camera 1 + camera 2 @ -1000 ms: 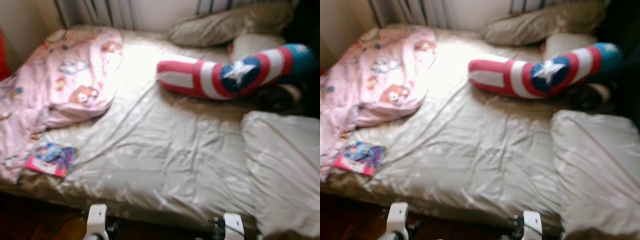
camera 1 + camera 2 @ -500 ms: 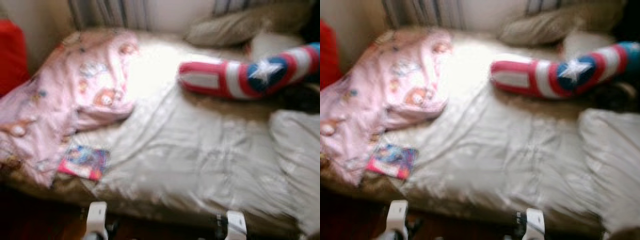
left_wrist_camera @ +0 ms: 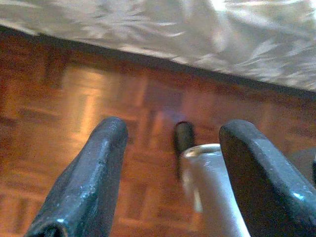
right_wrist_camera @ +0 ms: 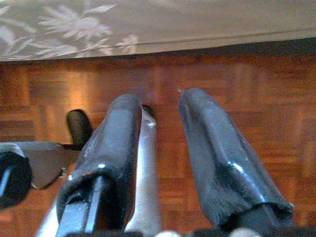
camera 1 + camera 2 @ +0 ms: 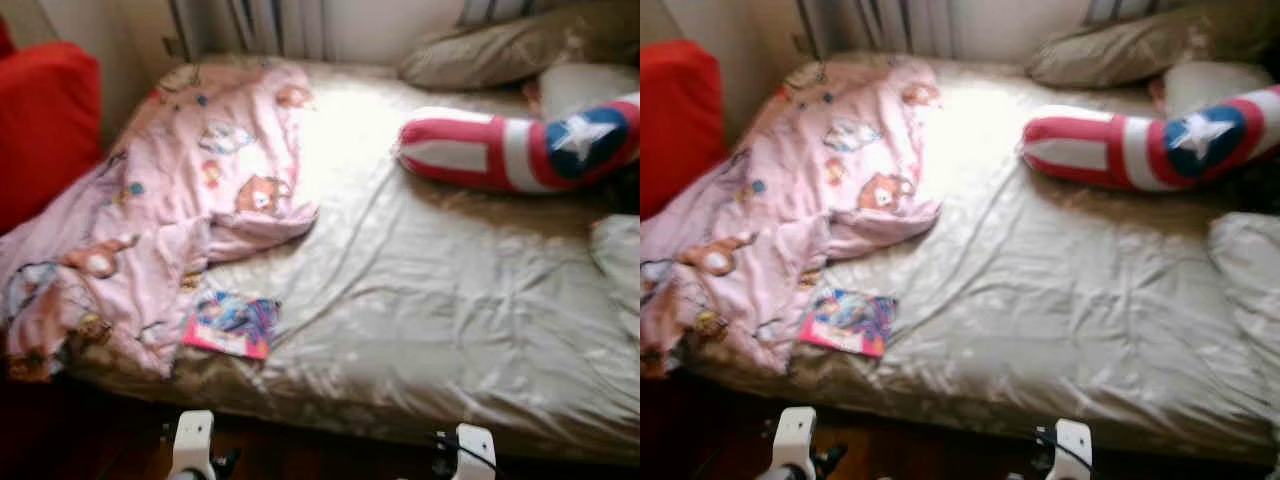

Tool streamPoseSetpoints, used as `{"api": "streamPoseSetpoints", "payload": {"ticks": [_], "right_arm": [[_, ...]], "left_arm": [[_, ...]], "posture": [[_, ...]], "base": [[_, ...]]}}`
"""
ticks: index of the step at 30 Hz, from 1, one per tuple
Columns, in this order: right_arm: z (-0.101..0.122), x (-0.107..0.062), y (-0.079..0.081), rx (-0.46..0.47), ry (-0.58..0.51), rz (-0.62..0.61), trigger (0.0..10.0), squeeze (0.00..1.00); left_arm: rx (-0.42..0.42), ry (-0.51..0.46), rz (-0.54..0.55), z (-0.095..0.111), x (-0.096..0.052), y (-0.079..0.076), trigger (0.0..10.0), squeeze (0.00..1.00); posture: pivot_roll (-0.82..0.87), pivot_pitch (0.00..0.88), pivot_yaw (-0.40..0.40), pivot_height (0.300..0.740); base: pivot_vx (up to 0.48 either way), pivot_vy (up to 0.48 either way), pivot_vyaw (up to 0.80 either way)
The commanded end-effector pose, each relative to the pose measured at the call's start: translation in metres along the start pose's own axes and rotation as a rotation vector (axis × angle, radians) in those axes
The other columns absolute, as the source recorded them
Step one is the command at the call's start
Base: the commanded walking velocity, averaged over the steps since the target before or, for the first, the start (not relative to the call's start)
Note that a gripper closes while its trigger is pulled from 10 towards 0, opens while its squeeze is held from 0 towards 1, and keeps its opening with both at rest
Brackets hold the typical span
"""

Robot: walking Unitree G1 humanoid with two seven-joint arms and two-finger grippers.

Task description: Clean up the room

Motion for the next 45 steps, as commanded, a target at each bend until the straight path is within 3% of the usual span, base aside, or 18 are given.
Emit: {"api": "streamPoseSetpoints", "payload": {"ticks": [1,20,29,36,45], "right_arm": [[-0.010,-0.003,-0.011,0.034,0.020,-0.033,10.0,0.00],[-0.018,-0.004,-0.009,0.025,0.038,-0.027,10.0,0.00],[-0.006,-0.002,-0.009,0.076,-0.008,-0.024,10.0,0.00],[-0.014,-0.004,-0.010,0.046,0.025,-0.023,10.0,0.00],[-0.008,-0.003,-0.007,0.051,0.005,-0.010,10.0,0.00]], "left_arm": [[0.009,0.037,-0.017,-0.012,-0.002,-0.005,10.0,0.00],[-0.001,0.054,-0.009,-0.016,-0.003,-0.005,10.0,0.00],[0.025,0.045,-0.022,-0.014,-0.003,-0.005,10.0,0.00],[0.010,0.058,-0.005,-0.019,-0.005,-0.002,10.0,0.00],[0.024,0.026,-0.002,-0.010,-0.002,-0.002,10.0,0.00]], "posture": [[-0.05,0.184,0.005,0.740],[-0.04,0.182,0.002,0.740],[-0.05,0.193,0.013,0.740],[-0.04,0.194,0.008,0.740],[-0.05,0.183,0.013,0.740]], "base": [[0.000,0.465,0.00],[0.000,0.465,0.00],[0.000,0.463,0.00],[0.000,0.461,0.00],[0.000,0.037,0.00]]}}
Point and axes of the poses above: a point about 5 cm out from each wrist's last joint towards the gripper, its own x axis pointing out of the wrist towards the gripper, its own z axis along the axis of the wrist's last joint, y = z × x, the point moved 2 cm from there along x, pointing out of the wrist towards the gripper, and after that the axes turned 10 degrees about x, right-handed, at the moved point
